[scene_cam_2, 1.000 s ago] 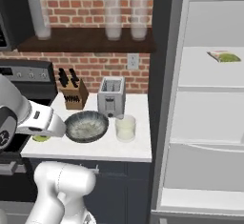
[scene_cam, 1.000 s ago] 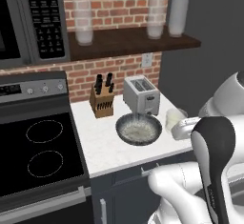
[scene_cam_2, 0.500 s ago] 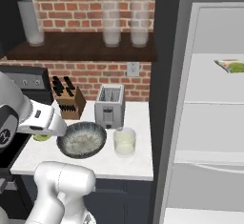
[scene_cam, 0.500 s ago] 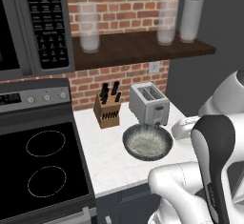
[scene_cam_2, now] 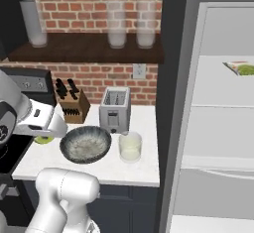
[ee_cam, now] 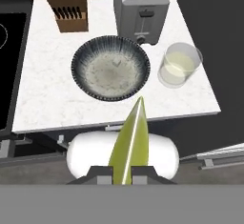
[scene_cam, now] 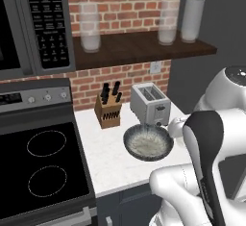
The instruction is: Grab a lemon wedge from the fridge and one ice cube from the ice bowl, and put them in the glass of lemonade.
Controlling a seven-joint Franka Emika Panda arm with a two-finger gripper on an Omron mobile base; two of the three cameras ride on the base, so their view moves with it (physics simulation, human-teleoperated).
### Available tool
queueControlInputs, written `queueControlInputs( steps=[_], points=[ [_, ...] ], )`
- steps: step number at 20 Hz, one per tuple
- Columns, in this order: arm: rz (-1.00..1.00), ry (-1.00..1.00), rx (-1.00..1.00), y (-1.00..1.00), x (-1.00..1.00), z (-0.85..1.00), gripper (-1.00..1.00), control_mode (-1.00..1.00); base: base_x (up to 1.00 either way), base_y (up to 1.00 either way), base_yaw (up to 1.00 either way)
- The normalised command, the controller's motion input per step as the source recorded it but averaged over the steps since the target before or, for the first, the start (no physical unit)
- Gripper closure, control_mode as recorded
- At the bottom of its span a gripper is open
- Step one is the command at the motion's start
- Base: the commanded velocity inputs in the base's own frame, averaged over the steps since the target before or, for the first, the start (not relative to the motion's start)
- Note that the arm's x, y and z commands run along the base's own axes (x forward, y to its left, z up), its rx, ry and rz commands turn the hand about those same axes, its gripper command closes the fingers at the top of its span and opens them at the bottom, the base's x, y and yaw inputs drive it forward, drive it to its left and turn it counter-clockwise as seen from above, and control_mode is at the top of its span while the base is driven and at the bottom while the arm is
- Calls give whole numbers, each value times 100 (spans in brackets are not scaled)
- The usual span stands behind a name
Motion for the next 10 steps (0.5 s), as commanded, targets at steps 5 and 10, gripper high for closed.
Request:
queueControlInputs(
  steps=[5, 10],
  points=[
    [0, 0, -5, -15, 11, -3, 100, -100, 0, 0, 0],
    [0, 8, -3, -78, 92, -15, 100, -100, 0, 0, 0]
  ],
)
